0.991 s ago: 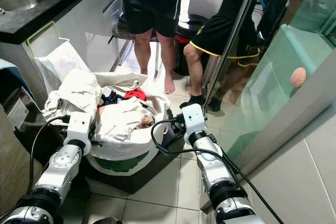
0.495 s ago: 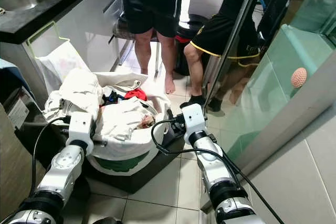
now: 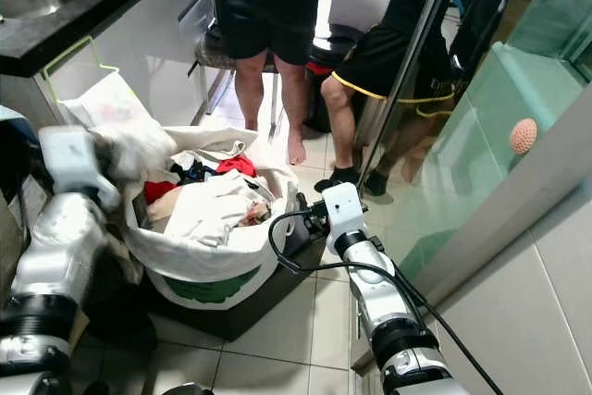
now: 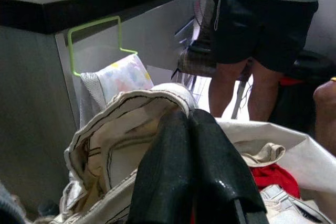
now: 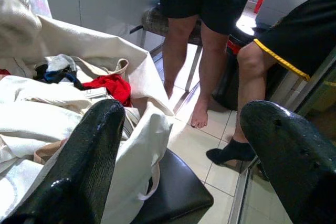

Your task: Clothes washing

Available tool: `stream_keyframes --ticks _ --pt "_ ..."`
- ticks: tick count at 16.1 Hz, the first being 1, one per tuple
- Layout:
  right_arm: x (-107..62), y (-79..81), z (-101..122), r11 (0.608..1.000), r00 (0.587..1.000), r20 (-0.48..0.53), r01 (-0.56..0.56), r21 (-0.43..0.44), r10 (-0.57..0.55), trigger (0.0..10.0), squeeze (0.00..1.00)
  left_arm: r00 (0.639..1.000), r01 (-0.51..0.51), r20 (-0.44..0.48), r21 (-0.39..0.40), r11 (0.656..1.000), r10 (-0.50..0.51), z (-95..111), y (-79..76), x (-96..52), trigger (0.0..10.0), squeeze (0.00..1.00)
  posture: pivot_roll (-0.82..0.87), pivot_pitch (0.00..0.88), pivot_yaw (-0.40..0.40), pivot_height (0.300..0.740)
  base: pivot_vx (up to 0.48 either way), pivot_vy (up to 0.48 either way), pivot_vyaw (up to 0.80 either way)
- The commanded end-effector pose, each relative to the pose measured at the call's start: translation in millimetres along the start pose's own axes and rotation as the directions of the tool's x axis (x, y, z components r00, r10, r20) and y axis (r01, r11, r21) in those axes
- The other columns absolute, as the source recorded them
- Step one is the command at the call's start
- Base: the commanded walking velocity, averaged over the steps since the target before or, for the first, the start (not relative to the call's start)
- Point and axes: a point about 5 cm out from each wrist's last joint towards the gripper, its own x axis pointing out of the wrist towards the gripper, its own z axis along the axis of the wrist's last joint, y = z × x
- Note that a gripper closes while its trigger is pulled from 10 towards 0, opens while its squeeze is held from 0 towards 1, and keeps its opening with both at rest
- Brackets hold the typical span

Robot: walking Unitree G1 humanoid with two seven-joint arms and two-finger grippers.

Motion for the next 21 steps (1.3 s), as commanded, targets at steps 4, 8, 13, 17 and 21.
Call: stream_keyframes --ticks 4,8,13,17,21 --pt "-0.1 -6.6 0.0 1.000 1.000 -0.004 0.012 -0.007 -0.012 10.0 0.00 0.988 -0.051 0.144 -0.047 0.998 0.057 50.4 16.7 4.2 0.0 0.00 0.09 0.000 -0.064 0.740 0.000 0.000 0.00" --pt "0.9 -7.8 0.8 1.000 1.000 -0.007 0.007 -0.014 -0.008 10.0 0.00 0.983 -0.028 0.178 -0.054 0.998 0.037 62.5 12.1 0.0 0.0 0.00 0.09 0.000 -0.074 0.740 0.000 0.000 0.00" --pt "1.7 -8.4 0.5 1.000 1.000 -0.015 0.003 -0.018 -0.003 10.0 0.00 0.990 0.058 -0.139 0.347 0.936 -0.010 -35.3 17.2 -9.2 10.0 0.00 0.08 0.000 -0.077 0.740 0.000 0.000 0.00" --pt "0.5 -12.1 -0.1 1.000 1.000 -0.017 0.010 -0.022 -0.011 10.0 0.00 0.982 0.091 -0.190 0.376 0.922 -0.019 -56.8 12.5 -15.6 10.0 0.00 0.07 0.000 -0.074 0.740 0.000 0.000 0.00" --pt "-1.9 -15.1 -2.5 1.000 1.000 -0.023 0.014 -0.028 -0.015 10.0 0.00 0.987 0.084 -0.163 0.475 0.876 -0.006 -53.0 35.8 -16.2 10.0 0.00 0.07 0.000 -0.077 0.740 0.000 0.000 0.00"
